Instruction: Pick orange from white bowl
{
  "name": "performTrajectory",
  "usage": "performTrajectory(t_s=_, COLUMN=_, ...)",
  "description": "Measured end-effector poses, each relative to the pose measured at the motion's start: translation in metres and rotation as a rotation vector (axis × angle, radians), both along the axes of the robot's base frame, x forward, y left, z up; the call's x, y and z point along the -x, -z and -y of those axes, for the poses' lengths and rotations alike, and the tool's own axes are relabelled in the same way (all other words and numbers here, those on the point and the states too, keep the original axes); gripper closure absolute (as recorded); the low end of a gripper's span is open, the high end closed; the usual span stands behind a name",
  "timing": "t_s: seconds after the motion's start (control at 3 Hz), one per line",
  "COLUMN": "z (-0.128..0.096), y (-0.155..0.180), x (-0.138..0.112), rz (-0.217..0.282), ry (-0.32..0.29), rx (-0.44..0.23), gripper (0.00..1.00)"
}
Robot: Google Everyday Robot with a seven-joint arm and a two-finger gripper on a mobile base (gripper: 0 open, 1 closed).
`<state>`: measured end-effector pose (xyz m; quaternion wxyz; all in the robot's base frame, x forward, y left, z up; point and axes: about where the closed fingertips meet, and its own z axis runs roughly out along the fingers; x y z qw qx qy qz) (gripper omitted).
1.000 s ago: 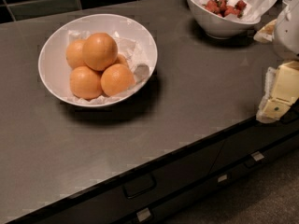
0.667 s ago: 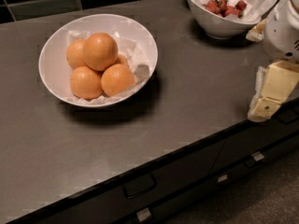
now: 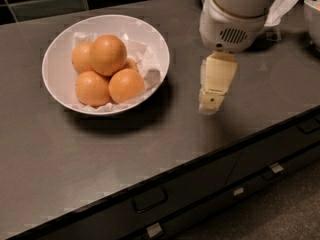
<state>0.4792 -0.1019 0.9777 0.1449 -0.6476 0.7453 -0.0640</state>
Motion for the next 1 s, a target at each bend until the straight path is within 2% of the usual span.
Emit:
performTrajectory(t_s=0.33, z=-0.064, y=-0.002, x=-0.019, rz=0.006, ry=-0.109, rx=0.006, gripper=0.00)
performTrajectory(t_s=0.67, z=-0.065, y=-0.003, x=-0.020, rz=0.011, ry=-0.111, rx=0.004, gripper=0.00)
performTrajectory(t_s=1.0, z=-0.078, y=-0.019, x=-0.038, rz=0.070, ry=-0.163, rx=-0.037, gripper=0.00)
